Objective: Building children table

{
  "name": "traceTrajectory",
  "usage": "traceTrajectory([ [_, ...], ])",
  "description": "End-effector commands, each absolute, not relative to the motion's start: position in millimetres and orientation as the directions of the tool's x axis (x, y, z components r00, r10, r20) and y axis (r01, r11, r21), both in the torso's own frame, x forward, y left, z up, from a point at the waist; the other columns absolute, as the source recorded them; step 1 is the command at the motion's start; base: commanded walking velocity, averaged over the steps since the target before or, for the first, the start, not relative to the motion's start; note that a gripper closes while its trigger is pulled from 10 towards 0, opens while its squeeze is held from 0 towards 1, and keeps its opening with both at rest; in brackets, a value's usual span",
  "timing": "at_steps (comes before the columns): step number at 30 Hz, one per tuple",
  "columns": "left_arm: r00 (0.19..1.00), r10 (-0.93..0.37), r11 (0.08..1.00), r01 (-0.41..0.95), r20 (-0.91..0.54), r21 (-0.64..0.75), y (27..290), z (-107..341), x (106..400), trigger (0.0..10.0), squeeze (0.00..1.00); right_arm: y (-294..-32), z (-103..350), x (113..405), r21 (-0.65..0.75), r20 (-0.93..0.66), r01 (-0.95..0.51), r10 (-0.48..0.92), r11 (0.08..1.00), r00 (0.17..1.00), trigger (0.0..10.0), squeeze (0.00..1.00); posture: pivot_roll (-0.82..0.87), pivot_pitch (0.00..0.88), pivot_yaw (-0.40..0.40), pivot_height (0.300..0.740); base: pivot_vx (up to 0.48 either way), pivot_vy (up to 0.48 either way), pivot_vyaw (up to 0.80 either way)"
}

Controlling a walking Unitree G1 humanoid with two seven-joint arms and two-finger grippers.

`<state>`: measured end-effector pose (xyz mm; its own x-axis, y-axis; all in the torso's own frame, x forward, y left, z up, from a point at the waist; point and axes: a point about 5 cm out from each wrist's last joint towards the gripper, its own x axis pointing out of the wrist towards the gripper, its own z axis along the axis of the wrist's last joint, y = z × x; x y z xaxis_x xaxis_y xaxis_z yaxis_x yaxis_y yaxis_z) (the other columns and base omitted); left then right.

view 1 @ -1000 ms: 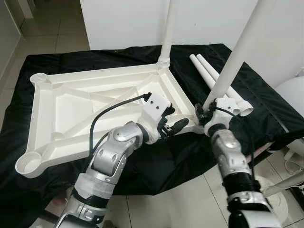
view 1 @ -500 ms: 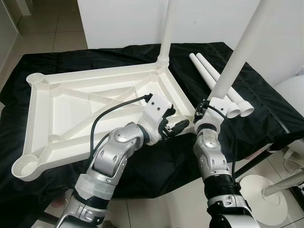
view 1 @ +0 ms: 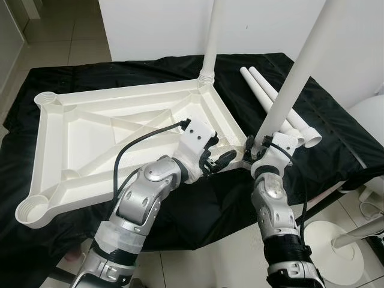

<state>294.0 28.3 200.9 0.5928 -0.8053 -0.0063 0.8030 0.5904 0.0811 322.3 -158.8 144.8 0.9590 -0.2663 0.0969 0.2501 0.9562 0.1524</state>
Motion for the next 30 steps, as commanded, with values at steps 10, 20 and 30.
traceTrajectory([
  [10,0.611,-0.792,0.608,0.789,-0.006,0.088,31.5,202.4,297.5,10.0,0.0,-158.9,135.4,290.2,0.188,0.163,0.141,-0.173,0.972,0.971,10.0,0.0,-0.02,0.072,-0.023,0.74,0.0,0.0,0.0],
  [20,0.618,-0.786,0.615,0.784,-0.007,0.084,32.7,203.4,299.0,10.0,0.0,-156.2,121.6,266.8,0.181,0.132,0.073,-0.097,0.981,0.986,0.0,0.0,-0.03,0.091,-0.014,0.74,0.0,0.0,0.0],
  [30,0.627,-0.779,0.624,0.777,-0.005,0.083,33.1,204.1,300.4,10.0,0.0,-165.7,128.8,273.2,0.182,0.141,0.058,-0.084,0.982,0.986,10.0,0.0,-0.03,0.095,-0.016,0.74,0.0,0.0,0.0],
])
